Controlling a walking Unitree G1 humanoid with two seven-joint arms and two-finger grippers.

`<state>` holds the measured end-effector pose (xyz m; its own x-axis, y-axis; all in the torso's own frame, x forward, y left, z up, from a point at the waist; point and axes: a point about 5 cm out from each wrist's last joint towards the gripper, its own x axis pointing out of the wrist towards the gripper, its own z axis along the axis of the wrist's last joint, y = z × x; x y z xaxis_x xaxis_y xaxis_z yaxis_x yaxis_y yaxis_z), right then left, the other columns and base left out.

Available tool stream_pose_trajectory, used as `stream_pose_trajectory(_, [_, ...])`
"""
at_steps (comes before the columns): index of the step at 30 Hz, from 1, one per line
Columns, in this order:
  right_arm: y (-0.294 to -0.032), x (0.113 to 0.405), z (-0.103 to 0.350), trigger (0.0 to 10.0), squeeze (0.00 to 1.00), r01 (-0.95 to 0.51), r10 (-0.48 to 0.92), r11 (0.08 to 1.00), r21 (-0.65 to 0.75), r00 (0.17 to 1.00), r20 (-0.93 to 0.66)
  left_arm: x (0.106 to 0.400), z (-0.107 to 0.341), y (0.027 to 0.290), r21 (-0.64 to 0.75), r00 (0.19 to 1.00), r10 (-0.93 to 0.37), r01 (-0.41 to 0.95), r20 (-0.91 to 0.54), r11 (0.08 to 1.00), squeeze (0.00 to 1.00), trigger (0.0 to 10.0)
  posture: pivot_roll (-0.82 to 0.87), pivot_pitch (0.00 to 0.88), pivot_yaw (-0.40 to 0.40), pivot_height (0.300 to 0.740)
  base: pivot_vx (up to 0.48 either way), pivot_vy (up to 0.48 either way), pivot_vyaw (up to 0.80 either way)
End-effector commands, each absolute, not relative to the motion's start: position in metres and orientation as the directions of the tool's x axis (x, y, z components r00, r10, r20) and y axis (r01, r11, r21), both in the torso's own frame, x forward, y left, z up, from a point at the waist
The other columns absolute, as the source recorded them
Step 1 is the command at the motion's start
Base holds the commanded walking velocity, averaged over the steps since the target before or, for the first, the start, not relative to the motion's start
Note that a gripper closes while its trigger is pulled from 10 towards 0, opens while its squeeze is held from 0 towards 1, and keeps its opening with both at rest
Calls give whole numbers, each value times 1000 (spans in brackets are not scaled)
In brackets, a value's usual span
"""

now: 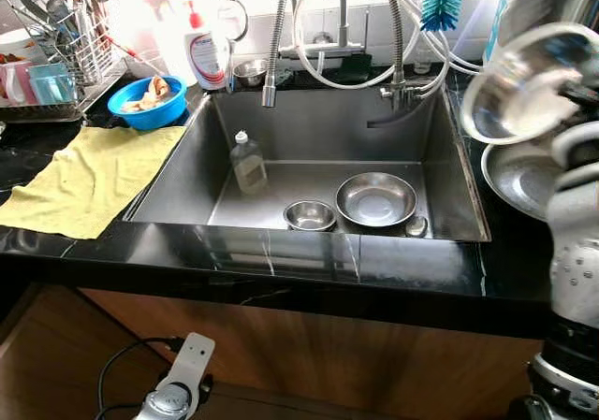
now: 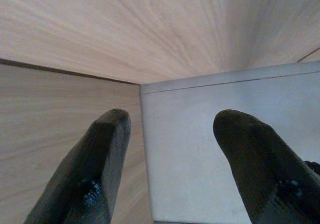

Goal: Kitchen organization

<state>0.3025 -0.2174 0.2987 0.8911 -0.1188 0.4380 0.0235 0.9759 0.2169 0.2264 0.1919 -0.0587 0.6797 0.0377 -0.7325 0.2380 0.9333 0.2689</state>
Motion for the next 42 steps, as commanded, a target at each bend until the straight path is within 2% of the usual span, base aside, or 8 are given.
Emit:
stream_pose_trajectory(1, [-197, 301, 302, 10000, 0, -129, 43, 978, 165, 894, 445, 224, -59, 198, 279, 673, 59, 223, -737, 934, 0, 10000, -177, 0, 108, 740, 0, 0, 0])
stream_pose_trajectory(4, [-181, 303, 284, 10000, 0, -241, 203, 968, 68, 914, 352, 224, -60, 198, 279, 672, 59, 224, -738, 934, 0, 10000, -179, 0, 105, 740, 0, 0, 0])
stream_pose_trajectory(5, [-181, 303, 284, 10000, 0, -241, 203, 968, 68, 914, 352, 224, -60, 198, 279, 672, 59, 224, -738, 934, 0, 10000, -179, 0, 105, 740, 0, 0, 0])
stream_pose_trajectory(6, [-172, 304, 264, 10000, 0, -319, 298, 947, 34, 916, 269, 224, -60, 197, 277, 673, 59, 221, -737, 935, 0, 10000, -176, 0, 104, 740, 0, 0, 0])
stream_pose_trajectory(14, [-170, 305, 233, 10000, 0, -414, 409, 910, 0, 899, 156, 223, -60, 198, 274, 672, 62, 213, -738, 938, 0, 10000, -174, 0, 101, 740, 0, 0, 0])
stream_pose_trajectory(26, [-197, 329, 199, 10000, 0, -352, 354, 935, -38, 935, 37, 223, -60, 198, 271, 675, 61, 211, -735, 939, 0, 10000, -174, 0, 101, 740, 0, 0, 0])
stream_pose_trajectory(33, [-212, 348, 190, 10000, 0, -283, 283, 959, -16, 958, 35, 224, -59, 198, 270, 677, 60, 209, -733, 940, 0, 10000, -172, 0, 101, 740, 0, 0, 0])
stream_pose_trajectory(42, [-209, 369, 188, 10000, 0, -289, 288, 957, 6, 957, 42, 224, -60, 198, 268, 678, 64, 201, -732, 942, 0, 10000, -158, 0, 89, 740, 0, 0, 0])
